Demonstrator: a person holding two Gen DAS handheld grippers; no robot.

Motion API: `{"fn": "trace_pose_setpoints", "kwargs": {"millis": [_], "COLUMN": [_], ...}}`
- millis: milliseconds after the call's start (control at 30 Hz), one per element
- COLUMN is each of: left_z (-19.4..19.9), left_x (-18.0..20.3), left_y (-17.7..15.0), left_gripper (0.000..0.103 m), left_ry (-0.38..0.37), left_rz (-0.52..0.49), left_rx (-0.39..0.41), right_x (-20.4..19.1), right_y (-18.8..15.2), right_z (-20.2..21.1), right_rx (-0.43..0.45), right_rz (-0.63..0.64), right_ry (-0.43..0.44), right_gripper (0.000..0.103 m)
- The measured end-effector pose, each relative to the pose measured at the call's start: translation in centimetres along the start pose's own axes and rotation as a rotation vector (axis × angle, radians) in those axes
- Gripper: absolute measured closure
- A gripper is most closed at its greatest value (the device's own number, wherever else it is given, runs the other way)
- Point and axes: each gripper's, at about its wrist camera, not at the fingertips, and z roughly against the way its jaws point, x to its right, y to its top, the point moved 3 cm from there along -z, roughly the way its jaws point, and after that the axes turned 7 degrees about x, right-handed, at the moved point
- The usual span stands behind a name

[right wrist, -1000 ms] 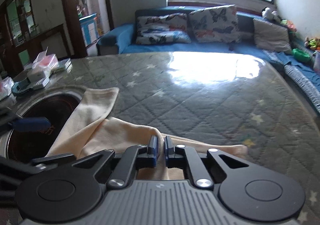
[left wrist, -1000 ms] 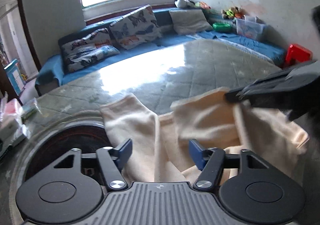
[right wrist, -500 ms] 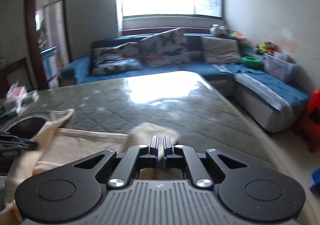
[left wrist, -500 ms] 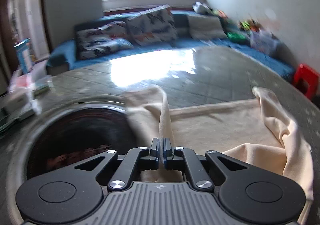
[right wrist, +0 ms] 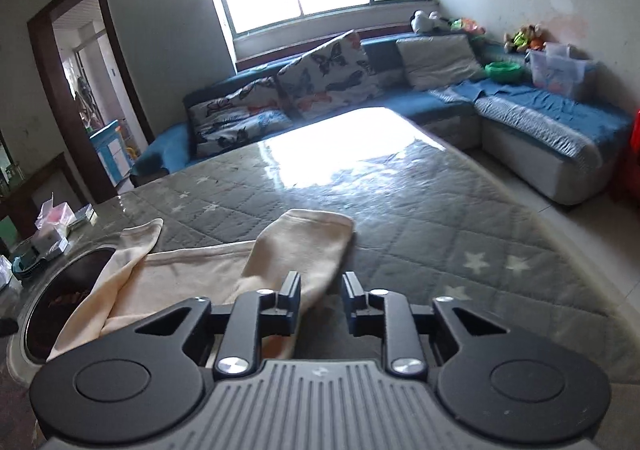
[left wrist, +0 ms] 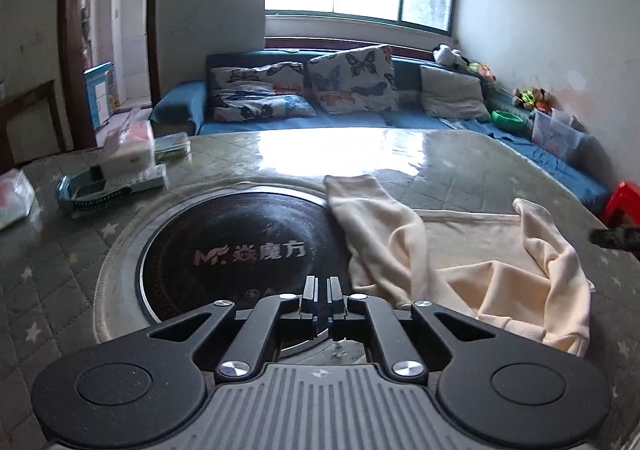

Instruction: Fold clothes

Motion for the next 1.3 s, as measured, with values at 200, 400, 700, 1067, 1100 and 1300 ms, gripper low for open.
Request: {"fn": "trace_pose_setpoints", "kwargs": {"millis": [200, 400, 700, 1067, 1100, 1300], "left_z": [-3.5, -6.9, -11.6, -2.2, -1.2, 4.5], "left_x": [3.8, 7.6, 8.0, 1.9, 1.3, -1.6], "left_y": [1.1, 2.1, 0.3, 0.4, 0.2, -2.6], "left_gripper": [0.061, 0.059, 0.098, 0.099, 0.099, 0.099], "left_ry": [-0.049, -0.097, -0.076, 0.015, 0.022, 0.060], "left_rz": [-0.103, -0.205, -0.240, -0.043, -0.025, 0.082], "left_rx": [-0.013, -0.027, -0.130, -0.001, 0.004, -0.008], "right_x": [-0.4, 0.1, -0.4, 0.4, 0.7, 2.3], "right_y": [-0.1, -0.5, -0.9, 0.0, -0.1, -0.8], "right_z": [-4.2, -6.5, -6.1, 1.0, 1.8, 6.7], "right_rx": [-0.058, -0.116, -0.108, 0.064, 0.075, 0.138], "right_rz": [-0.009, -0.077, -0.088, -0.064, -0.064, -0.066], "right_ry": [-0.024, -0.005, 0.027, -0.013, -0.020, -0.063], "right_gripper": [0.066, 0.066, 0.098, 0.098, 0.098, 0.099]}}
